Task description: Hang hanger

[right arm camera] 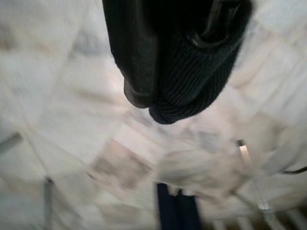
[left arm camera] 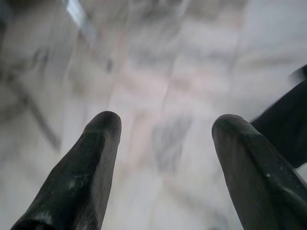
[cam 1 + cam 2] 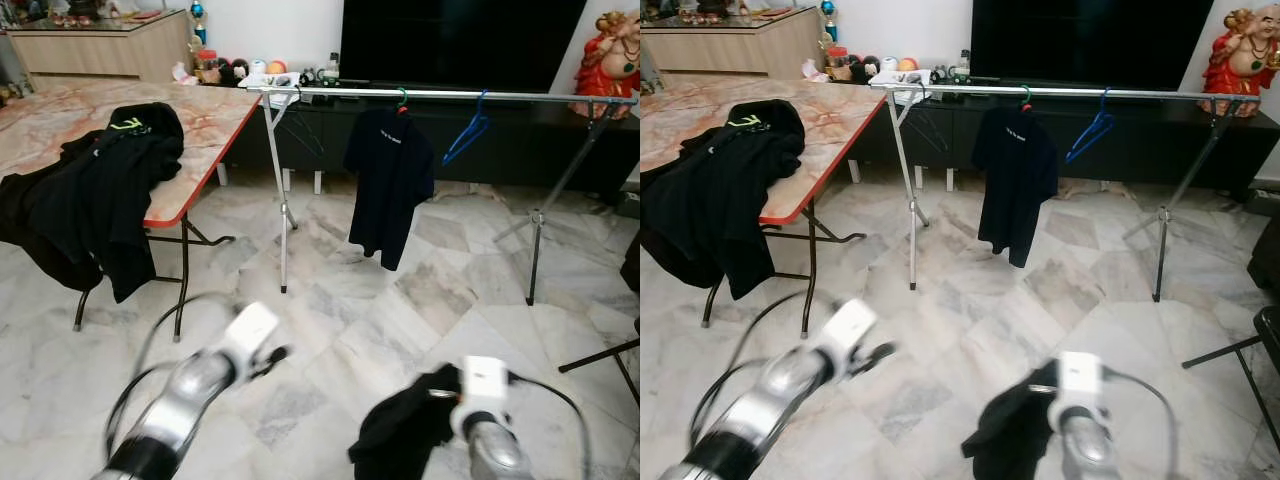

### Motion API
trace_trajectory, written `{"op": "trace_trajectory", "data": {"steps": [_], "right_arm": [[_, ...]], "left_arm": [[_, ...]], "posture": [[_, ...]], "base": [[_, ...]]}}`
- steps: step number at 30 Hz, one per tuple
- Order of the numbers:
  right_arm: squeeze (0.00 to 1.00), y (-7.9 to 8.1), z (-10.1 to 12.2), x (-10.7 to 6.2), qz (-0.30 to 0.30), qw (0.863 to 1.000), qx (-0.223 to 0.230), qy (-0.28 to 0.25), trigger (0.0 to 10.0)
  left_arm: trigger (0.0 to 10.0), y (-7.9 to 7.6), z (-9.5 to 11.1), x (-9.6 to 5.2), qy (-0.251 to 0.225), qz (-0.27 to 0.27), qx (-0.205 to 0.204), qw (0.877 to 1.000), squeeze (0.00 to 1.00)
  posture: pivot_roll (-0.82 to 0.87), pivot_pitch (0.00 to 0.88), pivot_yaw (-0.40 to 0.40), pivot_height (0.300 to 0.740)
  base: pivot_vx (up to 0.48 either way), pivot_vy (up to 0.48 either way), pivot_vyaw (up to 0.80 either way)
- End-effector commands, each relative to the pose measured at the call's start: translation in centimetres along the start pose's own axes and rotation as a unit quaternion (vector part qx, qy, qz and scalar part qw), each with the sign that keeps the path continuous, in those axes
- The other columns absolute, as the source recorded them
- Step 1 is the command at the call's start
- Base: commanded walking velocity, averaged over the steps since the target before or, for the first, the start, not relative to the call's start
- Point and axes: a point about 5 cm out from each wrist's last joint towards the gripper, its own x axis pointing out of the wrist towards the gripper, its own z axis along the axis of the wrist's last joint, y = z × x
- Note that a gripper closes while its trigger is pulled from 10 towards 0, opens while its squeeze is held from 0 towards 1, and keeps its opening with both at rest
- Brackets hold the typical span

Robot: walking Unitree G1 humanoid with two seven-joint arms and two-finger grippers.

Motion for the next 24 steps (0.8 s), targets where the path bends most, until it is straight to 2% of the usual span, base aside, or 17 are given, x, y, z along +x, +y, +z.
{"op": "trace_trajectory", "data": {"steps": [1, 2, 3, 4, 5, 6, 7, 8, 11, 14, 18, 24], "right_arm": [[0.00, -0.6, -0.8, -0.2, -0.031, 0.998, 0.050, 0.018, 0.0], [0.00, -0.8, -1.1, -0.3, -0.039, 0.997, 0.065, 0.022, 0.0], [0.00, -0.8, -1.1, -0.3, -0.039, 0.997, 0.065, 0.022, 0.0], [0.00, -0.8, -1.5, -0.5, -0.045, 0.995, 0.082, 0.024, 0.0], [0.00, -0.7, -1.6, -0.6, -0.046, 0.995, 0.087, 0.024, 0.0], [0.00, -0.5, -1.7, -0.6, -0.040, 0.995, 0.095, 0.019, 4.0], [0.00, -0.4, -1.8, -0.7, -0.036, 0.994, 0.099, 0.016, 4.0], [0.00, -0.1, -1.9, -0.8, -0.032, 0.994, 0.105, 0.012, 10.0], [0.00, 0.2, -1.9, -0.9, -0.028, 0.992, 0.124, 0.000, 10.0], [0.00, 0.2, -1.7, -1.0, -0.025, 0.992, 0.123, -0.017, 10.0], [0.00, 0.2, -1.6, -1.0, -0.024, 0.992, 0.125, -0.027, 10.0], [0.00, -0.2, -1.4, -1.2, -0.031, 0.989, 0.139, -0.044, 10.0]], "left_arm": [[10.0, 0.6, -3.1, -0.8, 0.045, 0.044, -0.026, 0.998, 0.00], [10.0, 0.5, -4.7, -1.3, 0.067, 0.055, -0.036, 0.996, 0.00], [10.0, 0.5, -4.7, -1.3, 0.067, 0.055, -0.036, 0.996, 0.00], [10.0, 0.1, -7.2, -2.2, 0.102, 0.068, -0.052, 0.991, 0.00], [10.0, -0.2, -8.1, -2.6, 0.117, 0.071, -0.058, 0.989, 0.00], [10.0, -0.7, -9.6, -3.2, 0.140, 0.076, -0.075, 0.984, 0.00], [10.0, -1.0, -10.6, -3.6, 0.156, 0.080, -0.087, 0.981, 0.00], [10.0, -1.7, -12.2, -4.5, 0.184, 0.086, -0.110, 0.973, 0.00], [10.0, -2.8, -14.2, -5.8, 0.208, 0.087, -0.153, 0.962, 0.00], [10.0, -2.9, -14.9, -6.3, 0.208, 0.099, -0.183, 0.956, 0.00], [10.0, -3.2, -15.5, -6.7, 0.221, 0.097, -0.192, 0.951, 0.00], [10.0, -4.4, -16.3, -7.2, 0.240, 0.066, -0.211, 0.945, 0.00]], "posture": [[0.07, 0.001, 0.004, 0.740], [0.07, 0.000, 0.006, 0.740], [0.07, 0.000, 0.006, 0.740], [0.06, 0.000, 0.010, 0.740], [0.06, 0.000, 0.012, 0.740], [0.06, 0.000, 0.016, 0.740], [0.06, 0.000, 0.016, 0.740], [0.05, 0.000, 0.022, 0.740], [0.05, 0.000, 0.025, 0.740], [0.06, 0.000, 0.024, 0.740], [0.06, 0.000, 0.024, 0.740], [0.06, 0.000, 0.025, 0.740]], "base": [[0.000, 0.000, 0.00], [0.000, 0.000, 0.00], [0.000, 0.000, 0.00], [0.000, 0.000, 0.00], [0.000, 0.000, 0.00], [0.000, 0.000, 0.00], [0.000, 0.000, 0.00], [0.000, 0.000, 0.00], [0.000, 0.000, 0.00], [0.000, 0.000, 0.00], [0.000, 0.000, 0.00], [0.000, 0.000, 0.00]]}}
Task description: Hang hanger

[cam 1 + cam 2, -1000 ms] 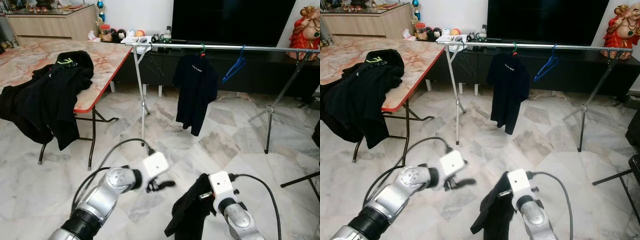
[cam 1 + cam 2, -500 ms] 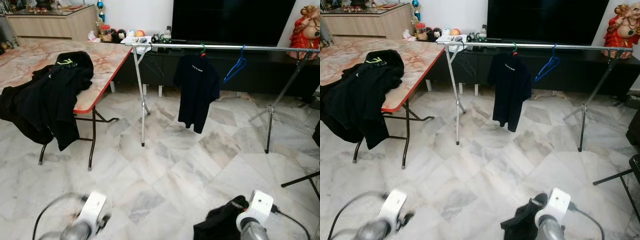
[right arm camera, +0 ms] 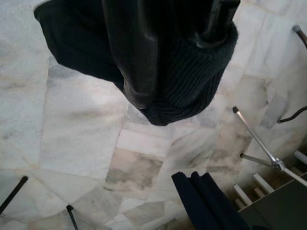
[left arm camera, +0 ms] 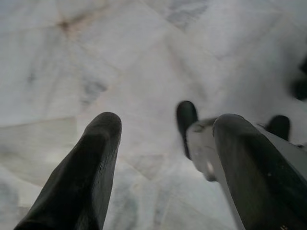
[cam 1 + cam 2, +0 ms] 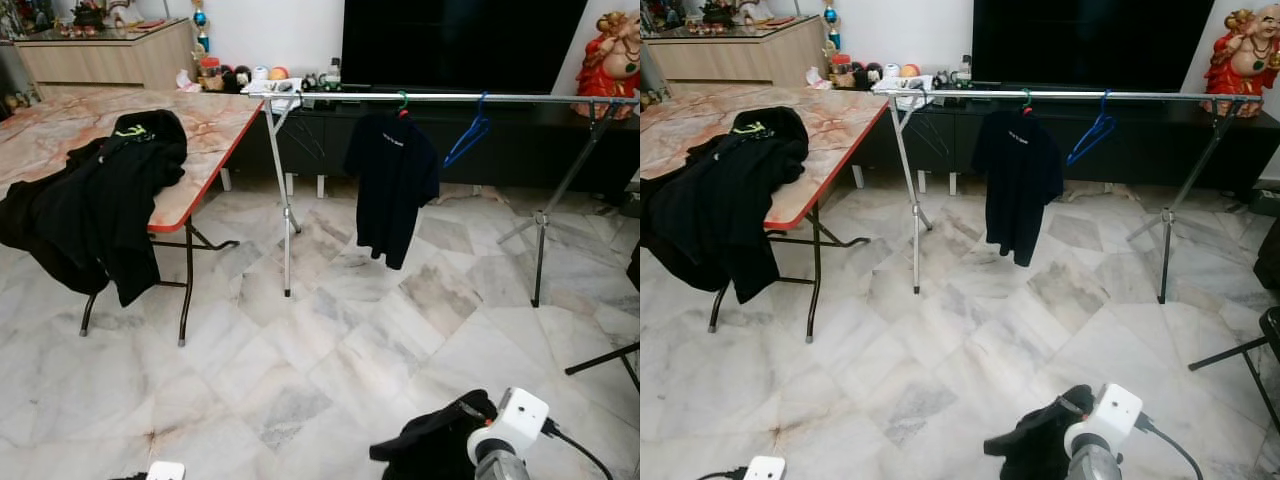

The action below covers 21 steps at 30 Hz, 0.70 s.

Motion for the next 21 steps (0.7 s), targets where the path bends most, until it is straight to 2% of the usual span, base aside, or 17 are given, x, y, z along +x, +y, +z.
{"op": "trace_trajectory", "data": {"steps": [1, 7, 11, 16, 21], "right_arm": [[0.00, 0.2, 0.7, 0.1, 0.003, 1.000, 0.008, -0.023, 10.0], [0.00, 0.2, 0.5, -0.1, 0.006, 1.000, 0.014, -0.027, 10.0], [0.00, 0.5, 0.1, -0.5, 0.001, 0.999, 0.025, -0.033, 10.0], [0.00, 0.6, -0.5, -0.7, 0.003, 0.999, 0.027, -0.028, 10.0], [0.00, 0.5, -0.6, -0.7, 0.002, 0.999, 0.024, -0.021, 10.0]], "left_arm": [[10.0, 0.1, -0.8, -0.2, 0.009, -0.002, -0.008, 1.000, 0.00], [10.0, -0.3, -1.3, -0.2, 0.010, -0.003, -0.022, 1.000, 0.00], [10.0, -0.2, -2.5, -0.5, 0.030, -0.009, -0.009, 0.999, 0.00], [10.0, -0.1, -2.9, -0.7, 0.032, -0.004, -0.012, 0.999, 0.00], [10.0, -0.4, -3.2, -0.7, 0.037, -0.011, -0.007, 0.999, 0.00]], "posture": [[0.06, 0.000, 0.025, 0.740], [0.05, 0.000, 0.027, 0.740], [0.04, 0.000, 0.035, 0.740], [0.05, 0.000, 0.032, 0.740], [0.05, 0.000, 0.033, 0.740]], "base": [[0.000, 0.000, 0.00], [0.000, 0.000, 0.00], [0.000, 0.000, 0.00], [0.000, 0.000, 0.00], [0.280, 0.000, 0.00]]}}
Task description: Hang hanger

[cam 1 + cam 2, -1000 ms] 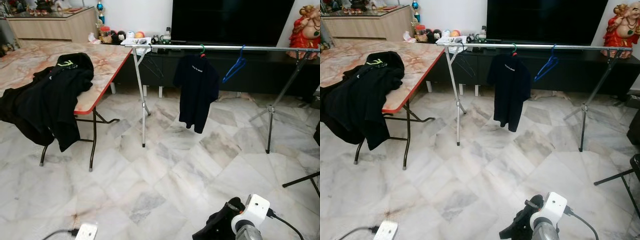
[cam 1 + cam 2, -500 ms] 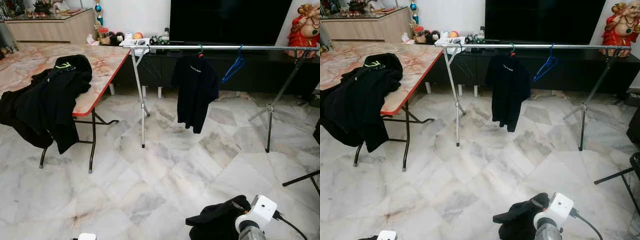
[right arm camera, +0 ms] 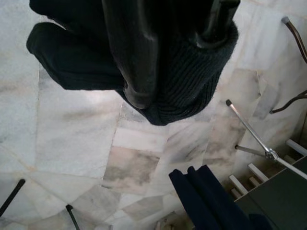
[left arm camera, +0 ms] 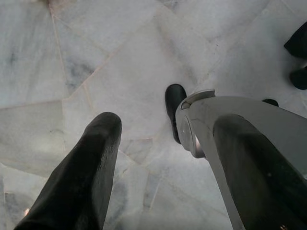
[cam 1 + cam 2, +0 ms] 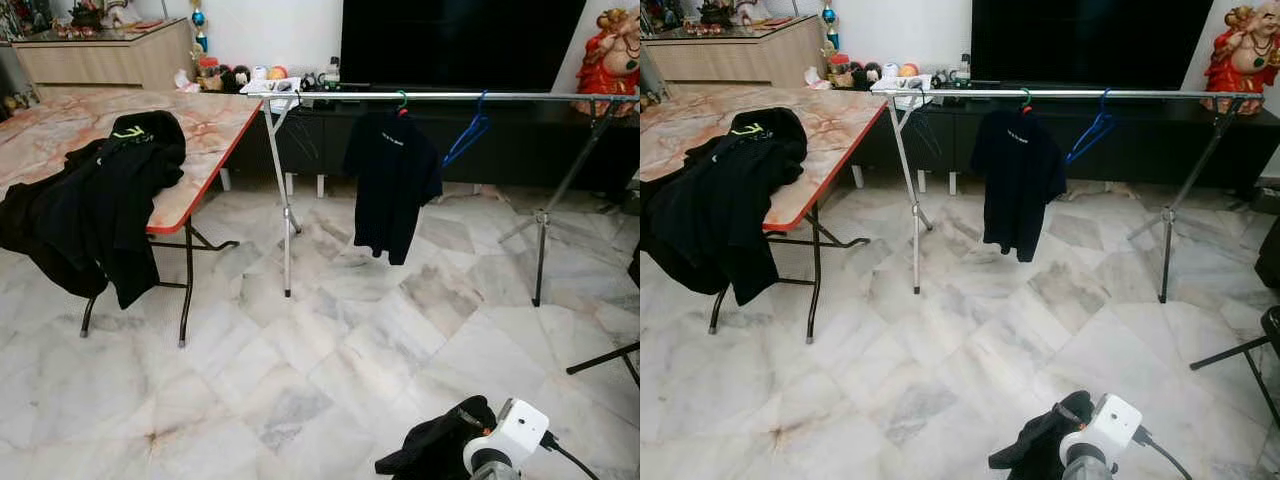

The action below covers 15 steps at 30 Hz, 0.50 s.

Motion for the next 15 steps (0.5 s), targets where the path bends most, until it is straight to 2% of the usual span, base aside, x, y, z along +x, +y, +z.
{"op": "trace_trajectory", "data": {"steps": [1, 15], "right_arm": [[0.00, 0.11, 0.54, 0.13, 0.001, 1.000, 0.005, -0.014, 10.0], [0.00, 0.32, 0.50, 0.07, 0.001, 1.000, 0.009, -0.016, 10.0]], "left_arm": [[10.0, 0.08, -0.69, -0.17, 0.010, -0.001, 0.007, 1.000, 0.00], [10.0, 0.05, -1.03, -0.25, 0.014, -0.005, 0.008, 1.000, 0.00]], "posture": [[0.04, 0.000, 0.036, 0.740], [0.04, 0.000, 0.038, 0.740]], "base": [[0.292, 0.000, 0.00], [0.311, 0.000, 0.00]]}}
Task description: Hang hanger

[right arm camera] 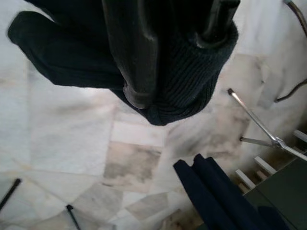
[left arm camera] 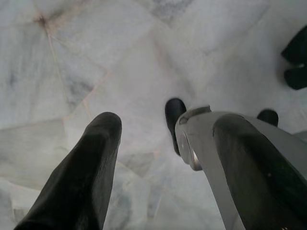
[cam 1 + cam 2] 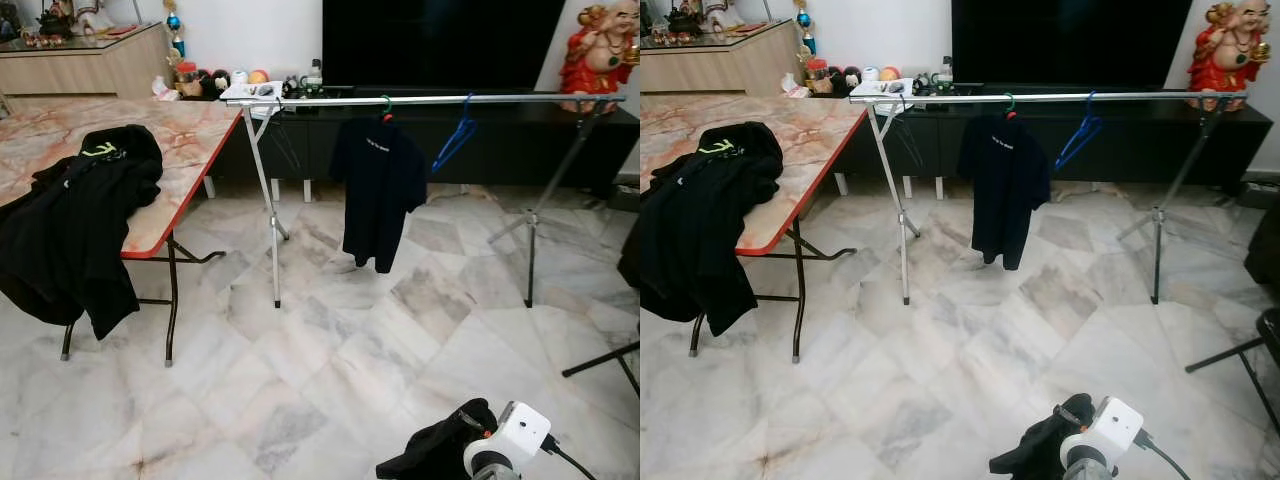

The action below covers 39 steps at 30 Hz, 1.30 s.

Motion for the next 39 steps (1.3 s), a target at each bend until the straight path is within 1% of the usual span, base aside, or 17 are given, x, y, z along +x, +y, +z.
{"op": "trace_trajectory", "data": {"steps": [1, 15, 16, 17, 20, 23, 26, 28, 32, 39], "right_arm": [[0.00, -0.3, 0.6, 0.1, -0.003, 1.000, -0.002, -0.015, 10.0], [0.00, -0.4, 1.4, 0.4, -0.010, 1.000, 0.006, -0.026, 10.0], [0.00, -0.5, 1.9, 0.5, -0.014, 0.999, 0.004, -0.039, 10.0], [0.00, -0.3, 3.1, 0.7, -0.002, 0.997, 0.003, -0.072, 10.0], [0.00, 0.0, 4.8, 0.8, 0.003, 0.993, 0.005, -0.117, 10.0], [0.00, -0.1, 5.8, 0.8, -0.003, 0.989, 0.004, -0.146, 10.0], [0.00, -0.2, 6.0, 0.8, -0.007, 0.988, 0.007, -0.152, 10.0], [0.00, -0.2, 5.6, 0.7, -0.011, 0.989, -0.001, -0.147, 10.0], [0.00, -0.2, 5.1, 0.5, -0.014, 0.990, 0.000, -0.138, 10.0], [0.00, 0.1, 4.8, 0.4, -0.013, 0.991, -0.001, -0.135, 10.0]], "left_arm": [[10.0, -0.1, -0.1, 0.0, 0.004, -0.002, 0.007, 1.000, 0.00], [10.0, -0.3, -0.2, 0.0, 0.006, -0.003, 0.000, 1.000, 0.00], [10.0, -0.3, -0.2, 0.1, 0.005, -0.004, 0.000, 1.000, 0.00], [10.0, -0.4, -0.1, 0.1, 0.004, -0.004, -0.002, 1.000, 0.00], [10.0, -0.4, 0.0, 0.1, 0.002, -0.005, -0.002, 1.000, 0.00], [10.0, -0.3, 0.1, 0.1, 0.001, -0.004, -0.002, 1.000, 0.00], [10.0, -0.3, 0.2, 0.1, 0.000, -0.004, -0.002, 1.000, 0.00], [10.0, -0.3, 0.2, 0.1, 0.000, -0.004, -0.003, 1.000, 0.00], [10.0, -0.3, 0.3, 0.2, 0.000, -0.004, -0.004, 1.000, 0.00], [10.0, -0.1, -0.1, 0.1, 0.011, 0.001, -0.005, 1.000, 0.00]], "posture": [[0.04, 0.000, 0.034, 0.740], [0.05, 0.000, 0.025, 0.740], [0.05, 0.000, 0.024, 0.740], [0.06, 0.000, 0.025, 0.740], [0.05, 0.000, 0.027, 0.740], [0.05, 0.000, 0.026, 0.740], [0.05, 0.000, 0.027, 0.740], [0.05, 0.000, 0.028, 0.740], [0.05, 0.001, 0.030, 0.740], [0.05, 0.003, 0.030, 0.740]], "base": [[0.322, 0.000, 0.00], [0.326, 0.000, 0.00], [0.334, 0.000, 0.00], [0.326, 0.000, 0.00], [0.334, 0.000, 0.00], [0.335, 0.000, 0.00], [0.337, 0.000, 0.00], [0.341, 0.000, 0.00], [0.340, 0.000, 0.00], [0.341, 0.000, 0.00]]}}
